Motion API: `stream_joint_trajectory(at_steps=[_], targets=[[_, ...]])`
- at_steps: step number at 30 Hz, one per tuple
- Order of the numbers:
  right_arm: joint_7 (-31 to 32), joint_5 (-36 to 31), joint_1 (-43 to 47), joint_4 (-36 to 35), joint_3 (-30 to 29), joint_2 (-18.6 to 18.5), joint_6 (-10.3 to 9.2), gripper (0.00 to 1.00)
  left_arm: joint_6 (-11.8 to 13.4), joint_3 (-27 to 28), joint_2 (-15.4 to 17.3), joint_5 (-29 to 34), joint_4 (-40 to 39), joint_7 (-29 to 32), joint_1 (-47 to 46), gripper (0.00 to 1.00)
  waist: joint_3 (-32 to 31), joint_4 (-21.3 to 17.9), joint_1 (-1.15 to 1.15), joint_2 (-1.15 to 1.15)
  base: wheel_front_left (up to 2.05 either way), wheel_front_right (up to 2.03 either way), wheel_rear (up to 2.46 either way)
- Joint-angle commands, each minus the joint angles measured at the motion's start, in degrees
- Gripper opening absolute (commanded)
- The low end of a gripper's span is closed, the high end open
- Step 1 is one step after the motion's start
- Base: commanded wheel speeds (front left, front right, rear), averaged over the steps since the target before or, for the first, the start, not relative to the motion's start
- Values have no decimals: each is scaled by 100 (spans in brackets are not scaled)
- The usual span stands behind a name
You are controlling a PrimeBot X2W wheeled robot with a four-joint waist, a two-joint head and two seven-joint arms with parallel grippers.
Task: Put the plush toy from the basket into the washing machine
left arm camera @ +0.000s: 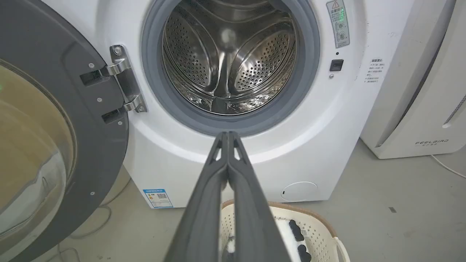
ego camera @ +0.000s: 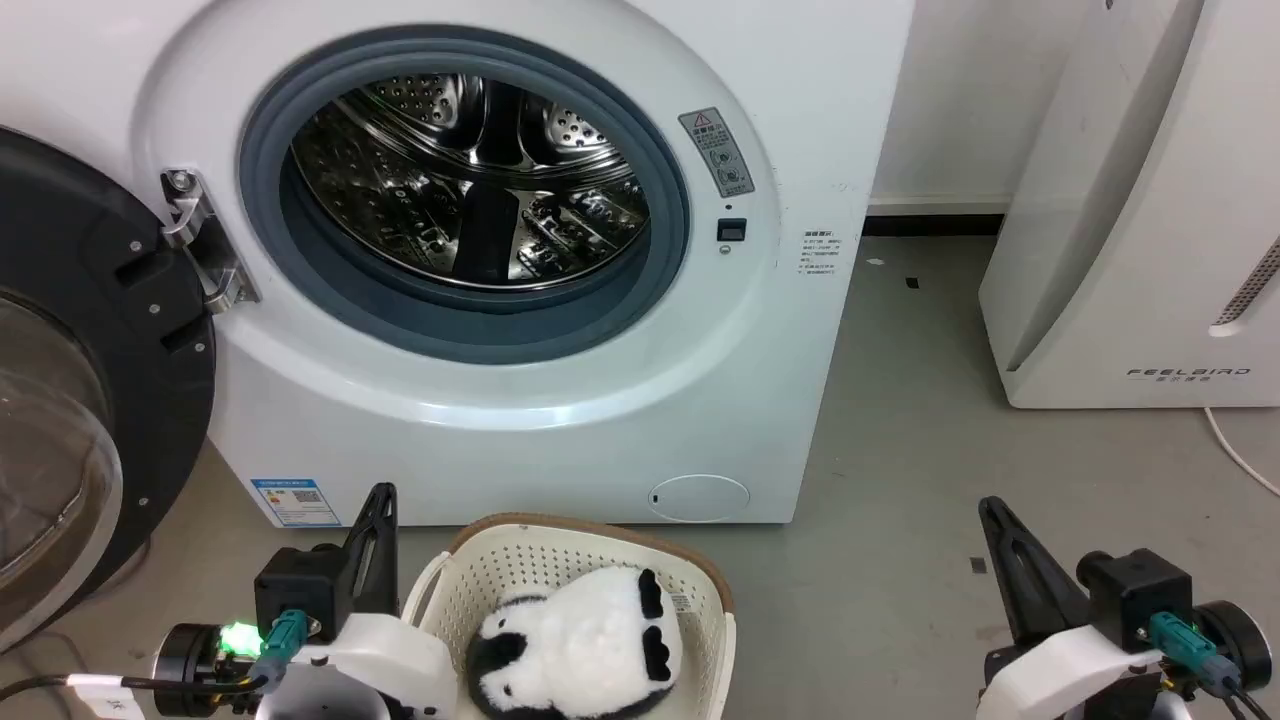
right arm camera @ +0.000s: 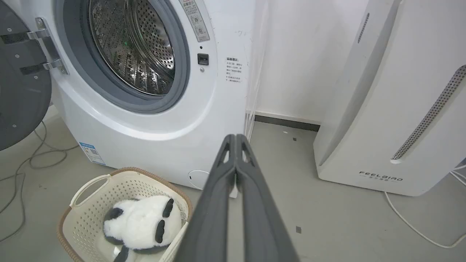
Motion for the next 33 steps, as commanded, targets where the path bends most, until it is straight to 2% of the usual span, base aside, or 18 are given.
stream_joint_trajectory(at_steps=[1, 25, 26, 33], targets=[[8, -46, -81, -25, -4, 1, -4, 0, -25, 7, 0, 16, -25, 2, 55, 0, 0, 0, 0, 0, 0, 0, 0], [8, -46, -81, -25, -4, 1, -4, 0, -25, 7, 0, 16, -25, 2, 55, 0, 0, 0, 0, 0, 0, 0, 0], [0, 0, 0, 0, 0, 0, 0, 100, 0, -1, 0, 0, 0, 0, 0, 100, 0, 0, 0, 0, 0, 0, 0], [-49, 81, 4, -22, -24, 0, 1, 100, 50, -30, 0, -16, 18, -49, -11, 100, 8, -1, 0, 0, 0, 0, 0]])
